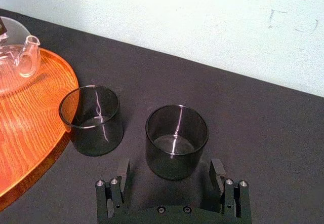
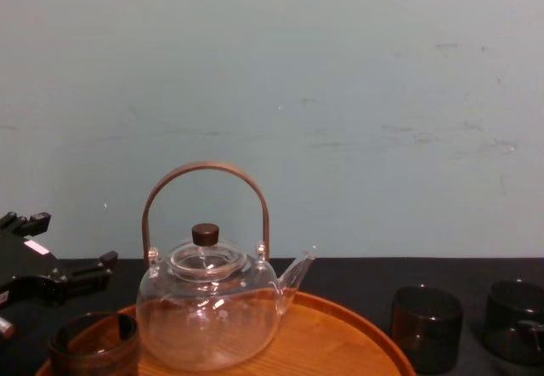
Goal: Pick up the glass from the table and place it on the tray.
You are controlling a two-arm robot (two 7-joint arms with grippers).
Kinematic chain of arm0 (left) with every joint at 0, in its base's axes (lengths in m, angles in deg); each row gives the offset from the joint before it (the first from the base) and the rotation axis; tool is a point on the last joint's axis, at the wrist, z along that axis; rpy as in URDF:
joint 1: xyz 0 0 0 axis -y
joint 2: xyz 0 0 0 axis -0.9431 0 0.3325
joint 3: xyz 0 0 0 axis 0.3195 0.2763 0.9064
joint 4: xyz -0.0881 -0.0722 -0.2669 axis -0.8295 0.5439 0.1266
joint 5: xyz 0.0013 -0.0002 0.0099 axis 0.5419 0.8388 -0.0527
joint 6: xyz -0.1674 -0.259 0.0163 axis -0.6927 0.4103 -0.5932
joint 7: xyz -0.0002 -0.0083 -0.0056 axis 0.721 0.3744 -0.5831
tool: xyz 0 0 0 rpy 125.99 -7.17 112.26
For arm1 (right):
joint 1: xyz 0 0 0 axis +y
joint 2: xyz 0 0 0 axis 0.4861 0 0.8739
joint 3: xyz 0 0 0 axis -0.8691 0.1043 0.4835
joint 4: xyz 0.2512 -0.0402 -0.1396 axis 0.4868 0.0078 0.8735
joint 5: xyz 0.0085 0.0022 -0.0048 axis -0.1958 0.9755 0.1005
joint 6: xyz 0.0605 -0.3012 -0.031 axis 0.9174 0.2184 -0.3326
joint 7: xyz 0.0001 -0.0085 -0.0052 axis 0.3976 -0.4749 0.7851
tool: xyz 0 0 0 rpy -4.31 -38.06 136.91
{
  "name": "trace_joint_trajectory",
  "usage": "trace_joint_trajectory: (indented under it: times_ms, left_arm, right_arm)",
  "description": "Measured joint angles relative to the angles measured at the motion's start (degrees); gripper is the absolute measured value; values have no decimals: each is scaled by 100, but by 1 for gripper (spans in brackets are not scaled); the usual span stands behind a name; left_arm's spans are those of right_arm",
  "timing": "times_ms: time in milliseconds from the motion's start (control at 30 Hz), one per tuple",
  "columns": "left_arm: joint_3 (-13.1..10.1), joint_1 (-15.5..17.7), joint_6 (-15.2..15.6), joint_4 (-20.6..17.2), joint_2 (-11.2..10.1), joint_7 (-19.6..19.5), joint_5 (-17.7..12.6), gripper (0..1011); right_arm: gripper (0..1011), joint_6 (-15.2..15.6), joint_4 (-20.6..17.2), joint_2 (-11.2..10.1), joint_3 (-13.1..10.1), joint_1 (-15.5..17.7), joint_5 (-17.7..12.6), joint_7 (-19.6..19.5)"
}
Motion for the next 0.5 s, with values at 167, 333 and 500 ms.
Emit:
trace_joint_trajectory:
  times_ms: [167,333,500]
  left_arm:
    - [0,0,0,0,0,0,0,1001]
    - [0,0,0,0,0,0,0,1001]
    - [0,0,0,0,0,0,0,1001]
  right_arm:
    - [1002,30,109,88,-20,-92,28,76]
    - [1002,59,210,181,-59,-180,61,134]
    - [1002,72,302,263,-101,-254,111,144]
